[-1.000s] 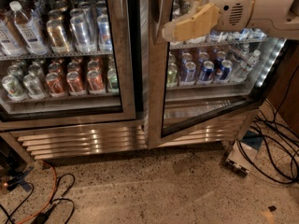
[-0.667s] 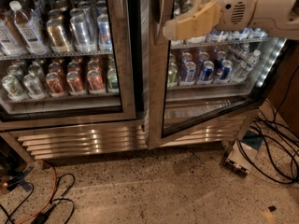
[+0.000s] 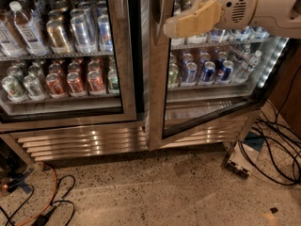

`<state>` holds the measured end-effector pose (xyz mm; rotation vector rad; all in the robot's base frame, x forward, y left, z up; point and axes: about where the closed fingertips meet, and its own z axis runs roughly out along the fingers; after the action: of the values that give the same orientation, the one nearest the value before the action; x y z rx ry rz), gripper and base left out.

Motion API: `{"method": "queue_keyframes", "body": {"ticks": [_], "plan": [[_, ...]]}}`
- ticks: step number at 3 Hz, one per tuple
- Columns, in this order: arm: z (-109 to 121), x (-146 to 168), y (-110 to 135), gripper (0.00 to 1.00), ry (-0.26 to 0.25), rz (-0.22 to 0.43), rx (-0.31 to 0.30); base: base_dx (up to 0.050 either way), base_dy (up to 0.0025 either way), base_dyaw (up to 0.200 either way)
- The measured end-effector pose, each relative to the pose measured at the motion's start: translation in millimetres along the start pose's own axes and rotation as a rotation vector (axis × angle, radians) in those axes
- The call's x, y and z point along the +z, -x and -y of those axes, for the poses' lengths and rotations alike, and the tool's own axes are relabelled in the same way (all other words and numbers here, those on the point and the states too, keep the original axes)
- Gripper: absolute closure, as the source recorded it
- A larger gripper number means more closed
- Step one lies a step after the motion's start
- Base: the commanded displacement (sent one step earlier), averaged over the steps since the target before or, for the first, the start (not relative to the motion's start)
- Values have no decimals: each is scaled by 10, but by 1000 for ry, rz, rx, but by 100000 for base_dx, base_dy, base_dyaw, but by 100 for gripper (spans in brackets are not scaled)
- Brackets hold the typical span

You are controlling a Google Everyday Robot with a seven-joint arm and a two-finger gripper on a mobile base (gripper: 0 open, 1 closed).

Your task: Open right fridge door

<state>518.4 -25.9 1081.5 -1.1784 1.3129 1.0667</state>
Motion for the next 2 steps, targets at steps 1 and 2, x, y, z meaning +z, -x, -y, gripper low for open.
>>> {"method": "queue_keyframes", "body": {"ticks": [1, 2], "plan": [[7, -15, -1, 0, 0, 0, 0, 0, 0, 0], [-66, -28, 80, 0, -10, 15, 19, 0, 0, 0]]}}
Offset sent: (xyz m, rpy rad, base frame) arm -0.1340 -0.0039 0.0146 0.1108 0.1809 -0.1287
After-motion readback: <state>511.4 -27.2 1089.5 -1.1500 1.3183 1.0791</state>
